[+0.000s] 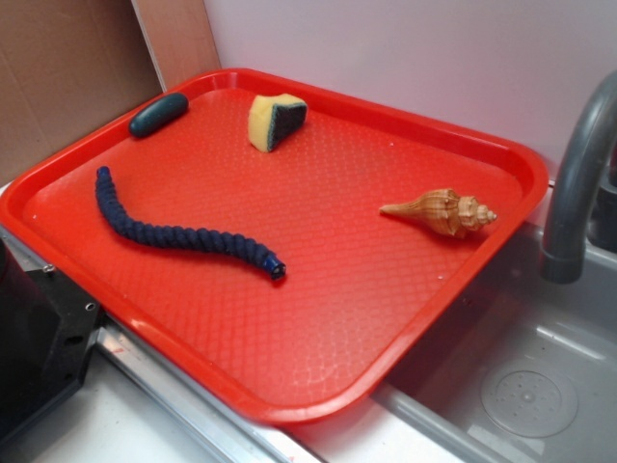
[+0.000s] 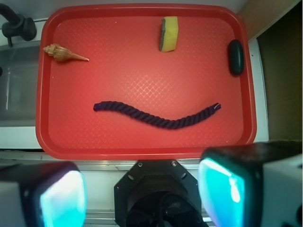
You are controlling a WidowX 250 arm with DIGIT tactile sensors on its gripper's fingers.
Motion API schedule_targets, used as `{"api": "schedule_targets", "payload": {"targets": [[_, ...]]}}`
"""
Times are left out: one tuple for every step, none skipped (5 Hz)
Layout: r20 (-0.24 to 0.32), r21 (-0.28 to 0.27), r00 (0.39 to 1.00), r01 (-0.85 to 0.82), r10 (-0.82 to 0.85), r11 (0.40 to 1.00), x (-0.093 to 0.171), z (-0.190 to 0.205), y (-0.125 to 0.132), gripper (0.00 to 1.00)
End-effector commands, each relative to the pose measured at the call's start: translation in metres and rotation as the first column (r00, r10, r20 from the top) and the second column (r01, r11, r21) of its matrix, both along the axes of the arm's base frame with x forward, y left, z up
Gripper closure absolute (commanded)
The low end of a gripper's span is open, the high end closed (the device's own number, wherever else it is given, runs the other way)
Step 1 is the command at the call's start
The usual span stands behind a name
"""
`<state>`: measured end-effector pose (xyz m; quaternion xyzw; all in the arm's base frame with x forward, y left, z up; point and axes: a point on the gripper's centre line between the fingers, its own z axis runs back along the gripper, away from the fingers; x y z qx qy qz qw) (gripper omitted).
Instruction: Grab the shell.
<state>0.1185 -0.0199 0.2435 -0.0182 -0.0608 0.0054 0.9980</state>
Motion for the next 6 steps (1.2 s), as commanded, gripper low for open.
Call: {"api": "schedule_targets", "payload": {"targets": [[0.0, 0.0, 1.0, 0.0, 0.0, 1.0, 0.0, 0.0, 0.0, 0.0], [-0.059, 0.057, 0.967, 0.25, -0.247, 0.966, 0.05, -0.05, -0.05, 0.0], [0.063, 0.029, 0.874, 0.48, -0.481, 0.877, 0.09, -0.077, -0.114, 0.0], [0.138, 0.002, 0.723, 0.683, -0.677, 0.731, 0.107, -0.101, -0.173, 0.0], [0.189, 0.0, 0.529, 0.843, -0.828, 0.538, 0.112, -0.123, -0.216, 0.0], [0.169, -0.011, 0.42, 0.905, -0.892, 0.425, 0.122, -0.148, -0.232, 0.0]]}}
